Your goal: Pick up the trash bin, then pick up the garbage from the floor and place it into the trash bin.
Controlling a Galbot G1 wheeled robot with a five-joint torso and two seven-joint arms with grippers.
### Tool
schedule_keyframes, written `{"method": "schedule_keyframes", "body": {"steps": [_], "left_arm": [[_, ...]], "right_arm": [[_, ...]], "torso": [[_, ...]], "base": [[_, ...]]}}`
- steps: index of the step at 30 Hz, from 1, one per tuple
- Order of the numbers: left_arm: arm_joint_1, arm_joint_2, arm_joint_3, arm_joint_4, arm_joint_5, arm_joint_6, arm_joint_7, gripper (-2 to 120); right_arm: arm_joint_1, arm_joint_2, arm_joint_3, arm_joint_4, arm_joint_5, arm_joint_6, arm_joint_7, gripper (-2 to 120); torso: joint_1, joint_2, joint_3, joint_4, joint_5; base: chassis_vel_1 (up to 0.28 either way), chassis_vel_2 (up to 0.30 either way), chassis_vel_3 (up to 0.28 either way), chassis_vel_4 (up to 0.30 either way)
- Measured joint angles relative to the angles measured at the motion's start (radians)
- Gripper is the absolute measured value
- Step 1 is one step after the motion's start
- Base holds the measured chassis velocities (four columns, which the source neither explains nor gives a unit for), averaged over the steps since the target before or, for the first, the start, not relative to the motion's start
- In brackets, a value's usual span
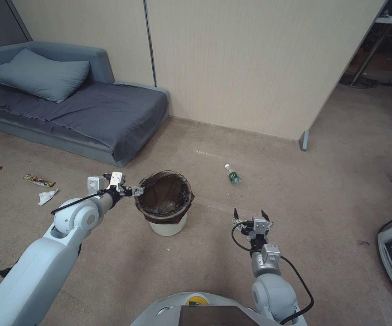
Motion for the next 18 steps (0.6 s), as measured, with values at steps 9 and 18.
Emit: {"method": "schedule_keyframes", "body": {"steps": [9, 18], "left_arm": [[-0.088, -0.016, 0.096, 0.111, -0.016, -0.003, 0.006, 100], [-0.159, -0.051, 0.174, 0.2, -0.03, -0.005, -0.041, 100]], "right_arm": [[0.0, 0.014, 0.0, -0.016, -0.014, 0.008, 0.001, 100], [0.002, 0.015, 0.005, -0.026, -0.015, 0.011, 0.003, 100]], "torso": [[0.0, 0.0, 0.0, -0.0001, 0.0], [0.0, 0.0, 0.0, -0.0001, -0.0001]], "base": [[0.0, 0.0, 0.0, 0.0], [0.0, 0.0, 0.0, 0.0]]}}
